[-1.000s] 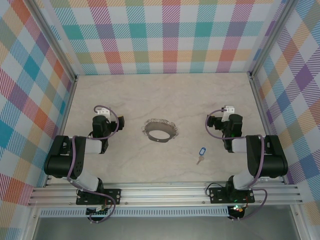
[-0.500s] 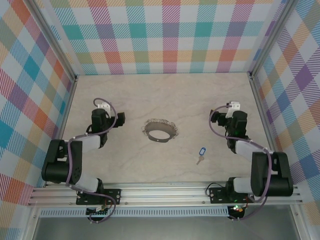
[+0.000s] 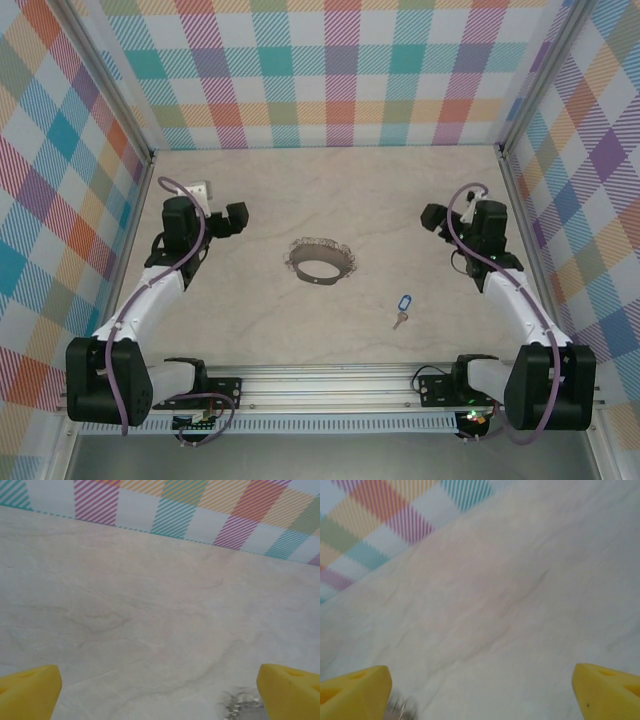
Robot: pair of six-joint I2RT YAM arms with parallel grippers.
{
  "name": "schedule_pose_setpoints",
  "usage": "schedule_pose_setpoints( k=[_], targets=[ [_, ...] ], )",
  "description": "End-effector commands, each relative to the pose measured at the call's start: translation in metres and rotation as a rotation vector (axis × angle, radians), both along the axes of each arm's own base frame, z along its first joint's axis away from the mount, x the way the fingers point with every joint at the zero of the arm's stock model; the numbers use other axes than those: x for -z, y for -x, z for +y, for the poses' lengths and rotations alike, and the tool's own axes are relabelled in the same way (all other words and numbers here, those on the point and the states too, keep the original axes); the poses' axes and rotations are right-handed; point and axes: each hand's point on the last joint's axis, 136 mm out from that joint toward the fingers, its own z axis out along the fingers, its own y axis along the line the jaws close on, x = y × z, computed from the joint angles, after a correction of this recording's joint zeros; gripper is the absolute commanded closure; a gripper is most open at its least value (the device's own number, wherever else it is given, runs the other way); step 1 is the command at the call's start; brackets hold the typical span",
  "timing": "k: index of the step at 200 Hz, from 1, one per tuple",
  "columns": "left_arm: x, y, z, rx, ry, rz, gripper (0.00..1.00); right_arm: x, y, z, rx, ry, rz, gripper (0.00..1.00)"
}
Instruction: Put the keys on the keyring
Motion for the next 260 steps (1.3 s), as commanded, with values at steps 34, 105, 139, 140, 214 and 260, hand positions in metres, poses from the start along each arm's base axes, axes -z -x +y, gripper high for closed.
schedule_pose_setpoints(
  k=[34, 105, 139, 140, 214, 260],
  targets=[
    [-0.019, 0.011, -0.033, 0.09, 0.206, 0.105, 0.0, 0.065, 0.067, 0.109, -0.324, -0.095, 0.289, 0.16],
    [-0.017, 0.038, -0.051, 0.097, 0.217, 0.154, 0.0, 0.096, 0.097, 0.18, -0.558, -0.007, 0.39, 0.33],
    [-0.01, 0.052, -0.063, 0.116, 0.216, 0.184, 0.0, 0.101, 0.098, 0.198, -0.624, -0.015, 0.391, 0.42],
    [-0.009, 0.052, -0.064, 0.117, 0.216, 0.185, 0.0, 0.101, 0.097, 0.199, -0.626, -0.016, 0.39, 0.42],
    [-0.005, 0.064, -0.079, 0.154, 0.186, 0.204, 0.0, 0.106, 0.084, 0.224, -0.71, -0.046, 0.397, 0.52],
    [-0.003, 0.066, -0.083, 0.17, 0.184, 0.208, 0.0, 0.11, 0.07, 0.231, -0.714, -0.025, 0.396, 0.53]
  ],
)
